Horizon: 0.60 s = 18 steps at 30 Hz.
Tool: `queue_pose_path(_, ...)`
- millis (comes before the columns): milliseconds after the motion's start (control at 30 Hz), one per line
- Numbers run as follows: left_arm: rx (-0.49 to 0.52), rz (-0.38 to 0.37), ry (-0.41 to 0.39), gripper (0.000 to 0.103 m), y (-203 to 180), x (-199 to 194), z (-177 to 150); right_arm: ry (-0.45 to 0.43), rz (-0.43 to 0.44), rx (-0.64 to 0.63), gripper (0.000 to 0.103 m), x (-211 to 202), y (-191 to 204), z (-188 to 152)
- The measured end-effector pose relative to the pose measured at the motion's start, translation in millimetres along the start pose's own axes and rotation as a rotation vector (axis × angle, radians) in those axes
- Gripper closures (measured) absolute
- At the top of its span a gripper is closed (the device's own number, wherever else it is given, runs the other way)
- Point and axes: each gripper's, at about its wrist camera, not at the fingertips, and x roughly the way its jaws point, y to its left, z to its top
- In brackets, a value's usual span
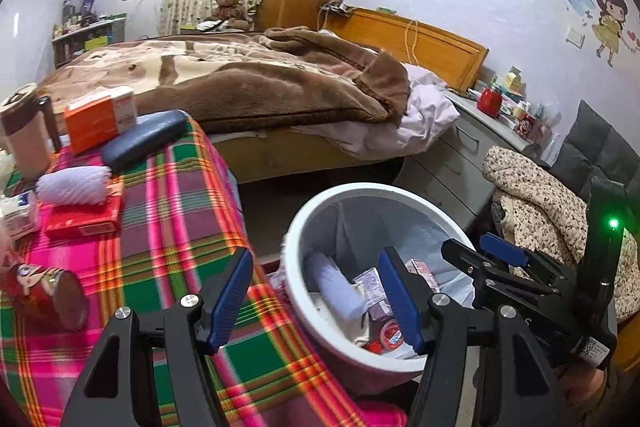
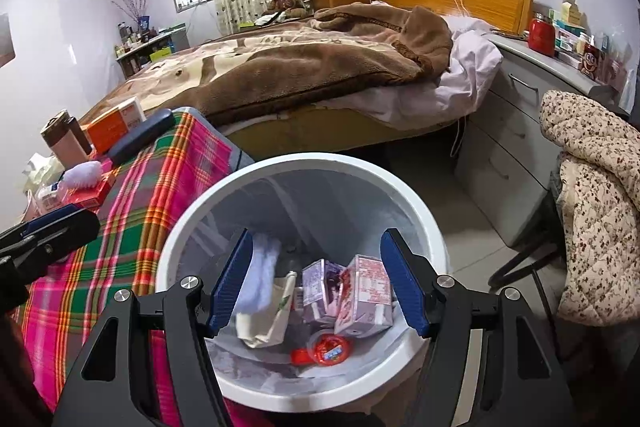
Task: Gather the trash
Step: 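Move both tools from the bin back to the table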
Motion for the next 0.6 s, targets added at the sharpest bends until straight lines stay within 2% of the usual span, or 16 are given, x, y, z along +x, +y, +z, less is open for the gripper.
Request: queue_pose_path(600, -0.071, 0.168, -0.095, 0.038, 70.7, -64.0, -9.6, -0.026, 0.118, -0.085, 0.035, 1.5, 62.5, 0.3)
